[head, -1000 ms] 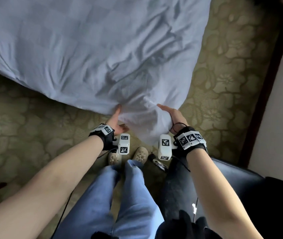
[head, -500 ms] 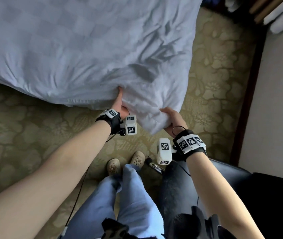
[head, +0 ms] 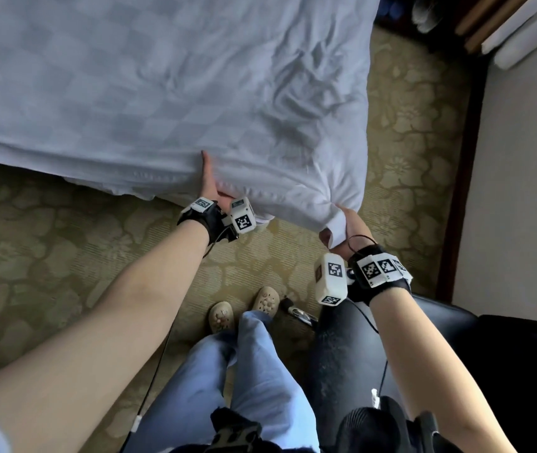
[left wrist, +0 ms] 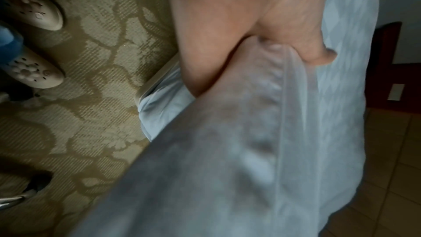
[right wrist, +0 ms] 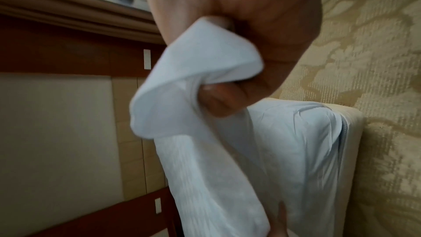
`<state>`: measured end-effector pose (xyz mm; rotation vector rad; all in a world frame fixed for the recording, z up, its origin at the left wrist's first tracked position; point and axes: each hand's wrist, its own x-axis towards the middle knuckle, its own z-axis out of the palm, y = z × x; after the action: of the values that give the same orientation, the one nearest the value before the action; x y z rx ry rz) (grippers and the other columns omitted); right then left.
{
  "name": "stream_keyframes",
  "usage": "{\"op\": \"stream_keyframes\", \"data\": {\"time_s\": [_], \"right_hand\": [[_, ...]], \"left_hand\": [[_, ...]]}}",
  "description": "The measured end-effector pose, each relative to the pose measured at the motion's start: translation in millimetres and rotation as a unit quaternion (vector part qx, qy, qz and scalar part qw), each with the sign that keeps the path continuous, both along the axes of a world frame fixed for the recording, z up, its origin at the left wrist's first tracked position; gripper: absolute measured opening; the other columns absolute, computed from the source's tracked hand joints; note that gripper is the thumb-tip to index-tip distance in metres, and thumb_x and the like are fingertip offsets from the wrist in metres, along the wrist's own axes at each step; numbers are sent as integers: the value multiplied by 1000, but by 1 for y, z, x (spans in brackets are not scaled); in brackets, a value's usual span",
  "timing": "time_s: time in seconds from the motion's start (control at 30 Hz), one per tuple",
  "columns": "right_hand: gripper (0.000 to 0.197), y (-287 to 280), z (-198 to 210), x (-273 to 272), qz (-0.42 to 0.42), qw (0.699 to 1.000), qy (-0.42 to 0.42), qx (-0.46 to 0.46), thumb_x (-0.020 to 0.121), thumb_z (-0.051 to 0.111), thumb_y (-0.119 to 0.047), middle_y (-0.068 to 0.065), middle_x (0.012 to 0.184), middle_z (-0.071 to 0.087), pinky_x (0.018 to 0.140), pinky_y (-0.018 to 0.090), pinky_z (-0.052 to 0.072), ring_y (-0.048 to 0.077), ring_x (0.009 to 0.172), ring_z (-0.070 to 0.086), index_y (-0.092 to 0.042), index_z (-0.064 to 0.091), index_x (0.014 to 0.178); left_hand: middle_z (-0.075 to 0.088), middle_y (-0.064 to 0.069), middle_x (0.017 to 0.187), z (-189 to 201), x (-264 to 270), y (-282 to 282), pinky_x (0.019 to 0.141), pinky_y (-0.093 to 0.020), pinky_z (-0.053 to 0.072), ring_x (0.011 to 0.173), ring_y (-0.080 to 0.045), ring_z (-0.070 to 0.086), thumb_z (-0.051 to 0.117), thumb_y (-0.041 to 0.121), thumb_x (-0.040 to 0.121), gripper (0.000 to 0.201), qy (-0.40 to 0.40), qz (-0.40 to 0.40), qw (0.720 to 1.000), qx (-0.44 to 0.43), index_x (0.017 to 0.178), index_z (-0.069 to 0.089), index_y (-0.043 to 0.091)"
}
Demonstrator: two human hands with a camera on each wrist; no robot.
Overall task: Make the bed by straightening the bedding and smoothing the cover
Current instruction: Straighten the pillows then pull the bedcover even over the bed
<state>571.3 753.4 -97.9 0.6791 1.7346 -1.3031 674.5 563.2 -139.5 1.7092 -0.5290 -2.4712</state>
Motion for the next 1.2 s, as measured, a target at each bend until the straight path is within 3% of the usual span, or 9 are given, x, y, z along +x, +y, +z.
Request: {"op": "stream_keyframes", "data": {"time_s": [0.1,0.23,0.37,0.53,0.77,0.9,1.03,1.13,1.2], "right_hand": [[38,21,-2,-7,-23,997,51,45,101,38,-22,9,131,57,105,26,41,20,117,56,-4,50,132],[17,11,23,15,-34,998,-18,-41,95,47,-23,4,82,64,65,22,55,15,75,63,-10,56,92],[36,19,12,21,-96,990,-37,-97,80,61,-24,9,92,62,62,26,54,22,78,63,-4,54,109],[54,14,13,36,-16,997,71,15,87,58,-29,12,110,59,84,35,51,29,102,59,3,48,129],[14,38,3,68,-30,985,168,33,85,57,-16,5,71,47,46,20,35,15,59,41,-4,55,92],[28,64,-43,87,-11,986,150,76,83,59,-18,-3,45,45,31,14,29,16,53,36,-10,47,59],[20,72,-86,88,46,986,116,111,90,57,-19,10,78,53,55,25,38,21,73,48,-6,66,78],[30,78,-120,88,114,984,27,137,97,46,-14,14,105,66,71,29,51,23,96,64,1,56,121],[17,84,-140,88,107,985,-35,130,97,40,-8,9,65,72,54,22,55,13,62,71,1,54,102]], "left_hand": [[53,-28,122,24,3,-4,68,-48,50,96,-40,56,51,78,72,93,35,-46,998,-27,130,43,7],[54,-27,122,35,12,-4,64,-39,47,89,-34,57,36,65,90,60,61,-97,992,-56,127,52,21],[17,-18,156,1,22,-11,93,-55,43,136,-38,31,23,64,93,55,84,-84,992,-39,138,39,37],[34,-16,150,27,27,9,111,-43,31,139,-34,32,30,49,99,60,32,-71,993,-88,146,30,11],[59,-3,96,6,52,21,78,-31,51,84,-17,59,42,32,98,22,59,-27,989,-130,96,55,15],[59,-4,98,-51,89,41,75,-28,53,86,-18,60,51,24,92,28,-16,-38,991,-124,115,56,8],[64,-12,101,-114,113,57,50,-24,52,75,-18,64,62,16,82,42,-126,-89,980,-125,120,54,2],[61,-7,48,-141,122,65,38,-19,44,34,-13,56,52,5,86,8,-197,-165,961,-104,93,53,2],[46,-2,29,-141,132,74,45,-25,43,33,-15,50,40,0,90,21,-209,-220,950,-71,70,46,3]]}}
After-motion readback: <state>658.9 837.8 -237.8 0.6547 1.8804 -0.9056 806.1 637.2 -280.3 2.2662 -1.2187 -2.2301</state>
